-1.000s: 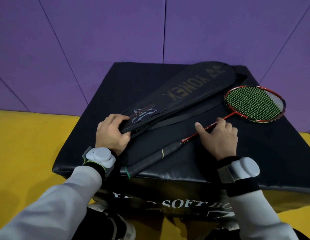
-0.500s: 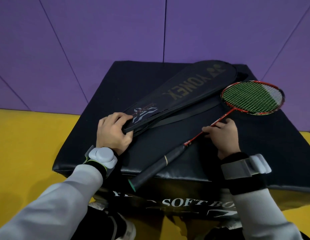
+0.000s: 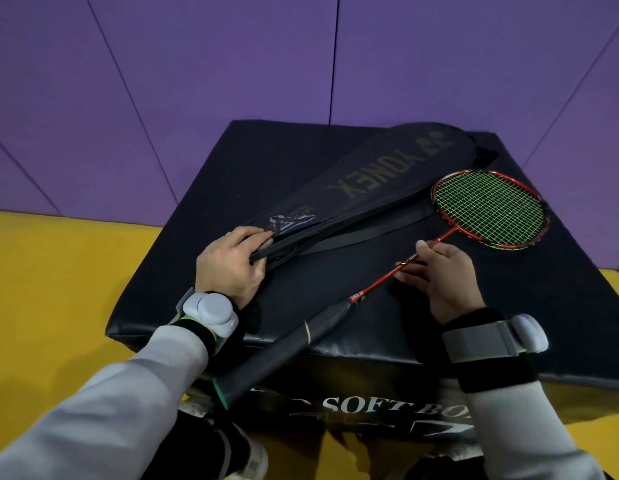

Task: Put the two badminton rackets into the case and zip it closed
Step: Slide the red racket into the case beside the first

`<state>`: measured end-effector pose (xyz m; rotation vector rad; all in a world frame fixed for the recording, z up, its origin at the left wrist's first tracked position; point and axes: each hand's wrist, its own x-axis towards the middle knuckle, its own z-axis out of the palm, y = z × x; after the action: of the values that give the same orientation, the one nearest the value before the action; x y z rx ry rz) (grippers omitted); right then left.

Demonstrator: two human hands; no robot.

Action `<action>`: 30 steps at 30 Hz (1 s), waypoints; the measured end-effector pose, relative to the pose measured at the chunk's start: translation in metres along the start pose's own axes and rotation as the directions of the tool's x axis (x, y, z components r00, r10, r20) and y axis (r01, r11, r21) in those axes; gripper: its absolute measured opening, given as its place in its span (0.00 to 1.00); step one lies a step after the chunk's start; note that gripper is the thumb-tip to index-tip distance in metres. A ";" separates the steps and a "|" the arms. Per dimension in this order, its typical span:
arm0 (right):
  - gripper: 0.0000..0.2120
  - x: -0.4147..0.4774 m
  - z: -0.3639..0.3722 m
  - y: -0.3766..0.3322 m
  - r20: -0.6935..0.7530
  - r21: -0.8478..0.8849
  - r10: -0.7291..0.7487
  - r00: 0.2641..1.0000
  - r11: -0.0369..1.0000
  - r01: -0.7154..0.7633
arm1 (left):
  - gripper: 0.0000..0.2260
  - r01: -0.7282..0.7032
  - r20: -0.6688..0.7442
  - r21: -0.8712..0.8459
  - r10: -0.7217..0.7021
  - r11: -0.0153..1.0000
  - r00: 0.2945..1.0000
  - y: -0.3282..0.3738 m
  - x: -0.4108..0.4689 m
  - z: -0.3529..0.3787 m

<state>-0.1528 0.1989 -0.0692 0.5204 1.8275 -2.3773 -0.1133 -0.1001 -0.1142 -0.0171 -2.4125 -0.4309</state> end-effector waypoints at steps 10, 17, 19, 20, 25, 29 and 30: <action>0.11 -0.015 0.010 0.015 0.024 -0.066 -0.044 0.999 0.997 0.046 | 0.12 0.322 -0.008 -0.093 -0.324 0.942 0.946 0.011 0.004 -0.011; 0.05 -0.025 0.017 0.028 0.084 -0.142 -0.063 0.994 0.987 0.075 | 0.15 0.407 0.005 -0.120 -0.409 0.905 0.912 0.008 0.006 -0.010; 0.08 -0.026 0.018 0.029 0.087 -0.122 -0.036 0.996 0.991 0.046 | 0.14 0.405 0.007 -0.120 -0.408 0.906 0.913 0.007 0.006 -0.010; 0.09 -0.027 0.019 0.029 0.091 -0.115 -0.019 0.996 0.993 0.030 | 0.14 0.405 0.011 -0.114 -0.406 0.907 0.914 0.007 0.006 -0.010; 0.10 -0.032 0.025 0.028 0.106 -0.071 0.053 0.993 0.996 -0.045 | 0.14 0.392 0.027 -0.094 -0.392 0.915 0.920 0.008 0.006 -0.012; 0.11 -0.035 0.028 0.028 0.116 -0.052 0.090 0.989 0.995 -0.085 | 0.12 0.378 0.030 -0.079 -0.377 0.923 0.926 0.008 0.005 -0.011; 0.12 -0.035 0.028 0.028 0.123 -0.049 0.095 0.988 0.995 -0.089 | 0.11 0.374 0.030 -0.075 -0.372 0.925 0.928 0.008 0.005 -0.011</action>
<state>-0.1180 0.1596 -0.0770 0.4307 1.7577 -2.2512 -0.1091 -0.0970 -0.1004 0.4125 -2.4120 -0.7019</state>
